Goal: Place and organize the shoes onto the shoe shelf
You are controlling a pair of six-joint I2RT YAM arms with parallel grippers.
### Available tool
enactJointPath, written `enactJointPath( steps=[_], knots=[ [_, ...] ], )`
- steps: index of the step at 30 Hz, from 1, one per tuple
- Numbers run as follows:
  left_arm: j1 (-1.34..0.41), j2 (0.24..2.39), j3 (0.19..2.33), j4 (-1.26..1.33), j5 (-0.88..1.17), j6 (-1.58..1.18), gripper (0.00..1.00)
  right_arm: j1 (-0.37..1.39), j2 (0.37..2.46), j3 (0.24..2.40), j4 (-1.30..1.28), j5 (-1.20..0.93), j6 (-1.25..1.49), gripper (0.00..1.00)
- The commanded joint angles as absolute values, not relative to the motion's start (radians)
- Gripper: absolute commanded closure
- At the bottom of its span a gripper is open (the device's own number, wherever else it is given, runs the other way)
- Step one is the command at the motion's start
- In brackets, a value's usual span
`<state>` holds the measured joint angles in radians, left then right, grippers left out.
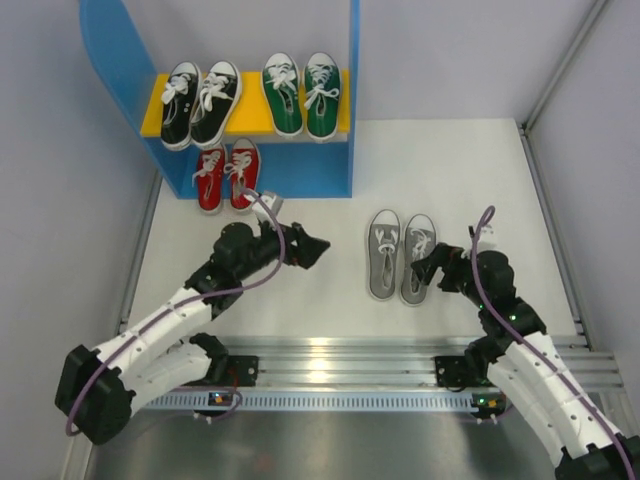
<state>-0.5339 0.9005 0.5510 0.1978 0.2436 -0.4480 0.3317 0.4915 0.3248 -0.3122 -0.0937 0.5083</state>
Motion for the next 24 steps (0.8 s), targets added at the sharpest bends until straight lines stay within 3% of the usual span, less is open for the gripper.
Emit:
enactJointPath(
  steps=[1, 5, 14, 24],
  knots=[
    [-0.67, 0.945, 0.517, 0.225, 0.108, -0.477, 0.01, 0.344, 0.462, 0.354, -0.321, -0.006, 0.575, 0.01],
    [-0.807, 1.096, 0.532, 0.282, 0.011, -0.494, 0.02, 0.345, 0.448, 0.379, -0.376, 0.09, 0.589, 0.0],
    [-1.147, 1.328, 0.607, 0.423, -0.478, -0.548, 0.01, 0.345, 0.451, 0.406, -0.422, 0.166, 0.589, 0.0],
    [-1.336, 1.543, 0.732, 0.474, -0.682, -0.569, 0.01, 0.345, 0.446, 0.388, -0.411, 0.17, 0.584, 0.01]
  ],
)
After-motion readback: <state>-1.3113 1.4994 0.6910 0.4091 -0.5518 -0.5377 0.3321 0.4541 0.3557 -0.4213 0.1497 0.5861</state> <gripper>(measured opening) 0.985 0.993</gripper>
